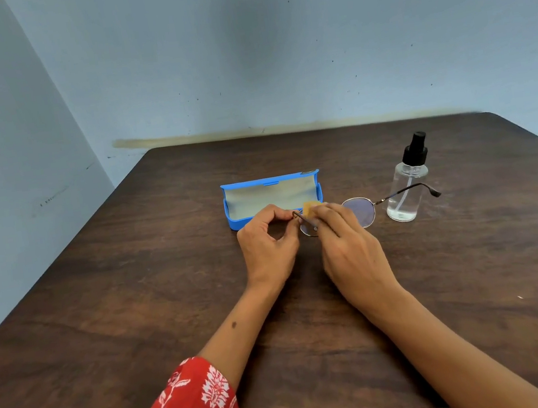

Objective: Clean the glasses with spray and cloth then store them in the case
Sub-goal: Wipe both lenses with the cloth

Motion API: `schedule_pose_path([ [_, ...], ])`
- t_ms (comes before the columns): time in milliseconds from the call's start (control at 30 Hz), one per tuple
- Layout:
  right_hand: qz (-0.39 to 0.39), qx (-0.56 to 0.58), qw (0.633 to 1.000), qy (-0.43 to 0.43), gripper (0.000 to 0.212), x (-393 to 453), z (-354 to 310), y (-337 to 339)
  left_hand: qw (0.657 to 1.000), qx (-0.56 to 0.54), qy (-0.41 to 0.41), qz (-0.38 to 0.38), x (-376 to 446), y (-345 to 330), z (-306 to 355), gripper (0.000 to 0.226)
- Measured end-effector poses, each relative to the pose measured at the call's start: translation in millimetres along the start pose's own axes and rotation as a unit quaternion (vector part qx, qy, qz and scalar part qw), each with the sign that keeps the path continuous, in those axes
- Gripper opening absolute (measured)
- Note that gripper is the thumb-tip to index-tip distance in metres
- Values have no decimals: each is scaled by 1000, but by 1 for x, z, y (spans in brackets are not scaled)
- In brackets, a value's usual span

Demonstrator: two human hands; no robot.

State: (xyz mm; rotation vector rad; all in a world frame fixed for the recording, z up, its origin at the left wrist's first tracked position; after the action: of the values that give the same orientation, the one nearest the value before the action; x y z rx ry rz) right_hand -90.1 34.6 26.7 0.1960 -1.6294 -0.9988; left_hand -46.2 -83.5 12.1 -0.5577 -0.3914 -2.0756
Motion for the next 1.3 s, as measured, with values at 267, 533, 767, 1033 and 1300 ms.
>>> schedule_pose_path([
  [267, 11, 22, 1000, 19, 42, -4, -4, 2, 1000, -1, 1, 1, 0, 1, 0, 13],
  [533, 5, 1, 1000, -16, 45, 0, 4, -1, 1000, 2, -14, -6, -1, 0, 6, 22],
  [767, -10, 46, 999, 22, 36, -5, -3, 3, 1000, 1, 0, -2, 0, 1, 1, 16],
  [1033, -9, 132, 991, -4, 26, -9, 5, 6, 1000, 9, 12, 24, 0, 6, -1, 17],
  [1300, 136, 176, 968, -117, 30, -10, 37, 27, 999, 9, 15, 51, 0, 12, 1, 17],
])
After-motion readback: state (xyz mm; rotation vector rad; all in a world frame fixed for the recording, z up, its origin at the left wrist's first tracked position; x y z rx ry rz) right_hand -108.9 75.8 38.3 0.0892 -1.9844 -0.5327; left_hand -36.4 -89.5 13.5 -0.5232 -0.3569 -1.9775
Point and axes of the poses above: each hand's wrist, its own x-axis towards the middle knuckle, its own y-axis out of the back of the hand, z = x × y, the point moved 8 cm from there along x, towards the middle knuckle, and after that the axes turned 6 degrees about -x, right-handed, at the moved point
